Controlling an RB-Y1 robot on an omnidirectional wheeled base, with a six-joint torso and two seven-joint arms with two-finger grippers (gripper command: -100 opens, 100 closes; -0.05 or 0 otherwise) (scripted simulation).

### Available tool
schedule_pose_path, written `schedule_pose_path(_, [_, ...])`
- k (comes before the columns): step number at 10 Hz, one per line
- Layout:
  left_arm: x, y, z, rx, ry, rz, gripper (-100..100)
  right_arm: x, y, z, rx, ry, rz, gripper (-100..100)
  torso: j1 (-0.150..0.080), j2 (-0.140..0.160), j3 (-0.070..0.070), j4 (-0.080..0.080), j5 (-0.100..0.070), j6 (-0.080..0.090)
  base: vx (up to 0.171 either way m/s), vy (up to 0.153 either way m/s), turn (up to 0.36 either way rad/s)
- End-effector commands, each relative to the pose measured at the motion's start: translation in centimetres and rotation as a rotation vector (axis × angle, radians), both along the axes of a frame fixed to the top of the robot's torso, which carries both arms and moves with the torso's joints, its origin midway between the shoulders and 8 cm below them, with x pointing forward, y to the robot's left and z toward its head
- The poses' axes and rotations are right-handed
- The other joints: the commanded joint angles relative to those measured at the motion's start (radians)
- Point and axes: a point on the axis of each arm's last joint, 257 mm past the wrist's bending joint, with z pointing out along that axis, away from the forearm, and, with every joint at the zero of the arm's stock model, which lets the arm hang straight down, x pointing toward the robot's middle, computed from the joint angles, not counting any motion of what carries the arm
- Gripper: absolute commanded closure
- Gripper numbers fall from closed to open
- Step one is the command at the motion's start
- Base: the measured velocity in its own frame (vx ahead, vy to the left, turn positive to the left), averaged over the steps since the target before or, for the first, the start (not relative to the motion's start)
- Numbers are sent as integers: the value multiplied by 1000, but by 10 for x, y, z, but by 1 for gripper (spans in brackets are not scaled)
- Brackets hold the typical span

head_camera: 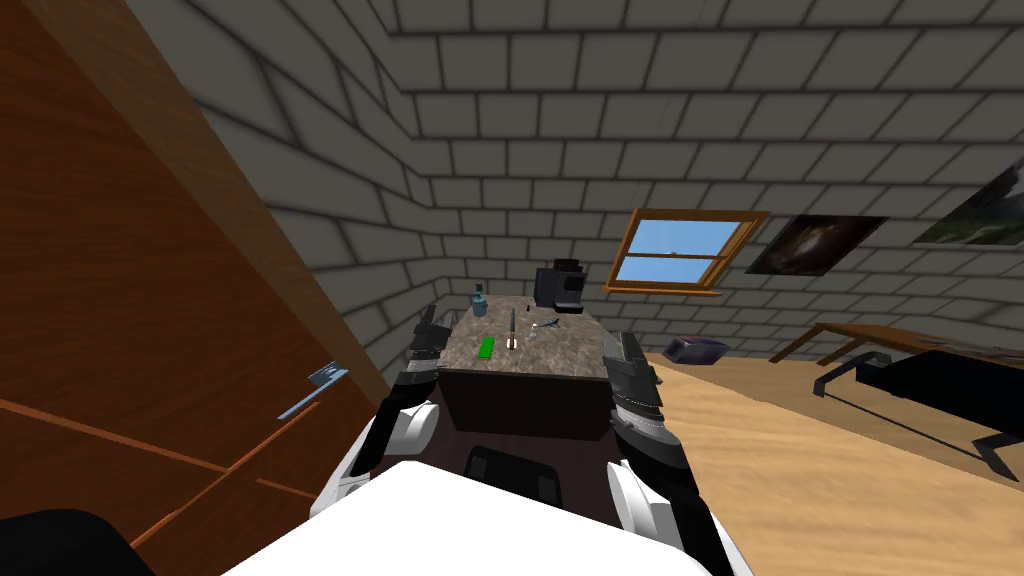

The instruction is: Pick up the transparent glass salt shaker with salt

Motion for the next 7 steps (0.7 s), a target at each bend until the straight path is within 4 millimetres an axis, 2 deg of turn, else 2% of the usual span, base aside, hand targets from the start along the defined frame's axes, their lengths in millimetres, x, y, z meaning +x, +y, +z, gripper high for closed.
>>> schedule_pose_path(1, [0,0,0,0,0,0,0,6,0,-10,2,29,34,-100,0,0,0,0,0,0,-13,2,69])
schedule_pose_path(4, [0,0,0,0,0,0,0,20,-5,-32,48,90,87,-100,0,2,1,0,0,0,-33,5,117])
schedule_pose_path(7, [0,0,0,0,0,0,0,39,-16,-62,148,171,140,-100,0,3,2,1,0,0,-48,11,143])
